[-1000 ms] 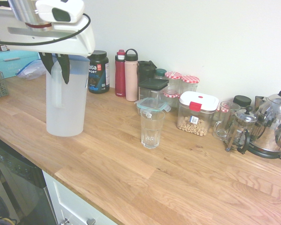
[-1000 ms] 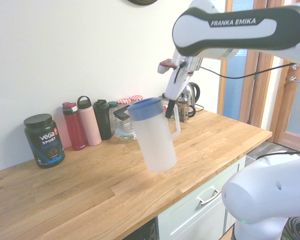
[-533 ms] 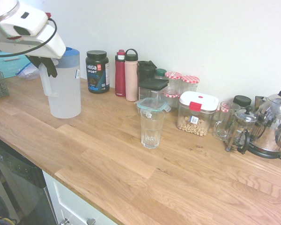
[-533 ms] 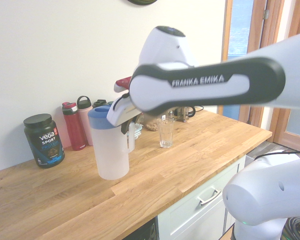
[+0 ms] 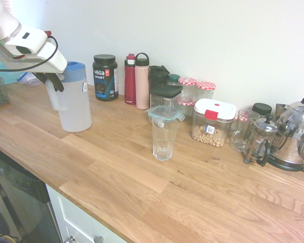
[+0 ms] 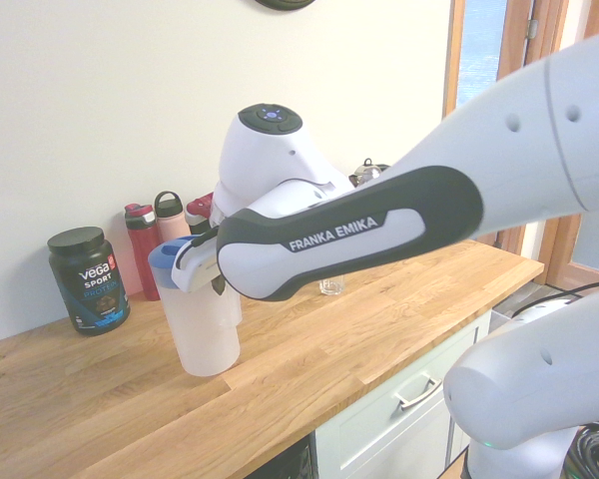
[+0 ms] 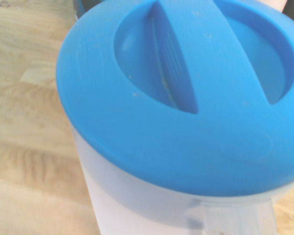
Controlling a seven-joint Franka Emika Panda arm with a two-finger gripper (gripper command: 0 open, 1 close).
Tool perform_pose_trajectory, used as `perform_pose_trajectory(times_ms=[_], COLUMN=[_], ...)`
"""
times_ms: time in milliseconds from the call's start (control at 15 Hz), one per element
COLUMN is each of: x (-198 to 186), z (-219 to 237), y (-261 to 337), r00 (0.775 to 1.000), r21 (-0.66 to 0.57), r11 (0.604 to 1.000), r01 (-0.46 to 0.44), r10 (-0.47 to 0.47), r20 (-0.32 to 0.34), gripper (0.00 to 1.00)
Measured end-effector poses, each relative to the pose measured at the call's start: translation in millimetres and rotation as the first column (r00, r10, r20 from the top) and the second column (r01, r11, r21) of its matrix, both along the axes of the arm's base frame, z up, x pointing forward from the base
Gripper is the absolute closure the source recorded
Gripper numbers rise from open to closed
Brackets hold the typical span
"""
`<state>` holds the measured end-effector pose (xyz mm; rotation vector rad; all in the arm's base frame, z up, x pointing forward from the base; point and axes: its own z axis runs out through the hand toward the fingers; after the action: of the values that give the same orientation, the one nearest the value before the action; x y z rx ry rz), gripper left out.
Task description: Pour me some water
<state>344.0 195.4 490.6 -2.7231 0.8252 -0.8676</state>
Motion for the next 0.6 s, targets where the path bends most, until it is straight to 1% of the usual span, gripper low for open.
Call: perform_pose_trajectory(times_ms=[333,600], x=[26,38], z=[-10,-5], y=[0,-16], r00=[0.999,0.995], r21=[0.007,0.0], r11=[0.999,0.995], r01=[0.047,0.098], r10=[-0.047,-0.098], r20=[-0.022,-0.015], gripper=[1.0,1.0])
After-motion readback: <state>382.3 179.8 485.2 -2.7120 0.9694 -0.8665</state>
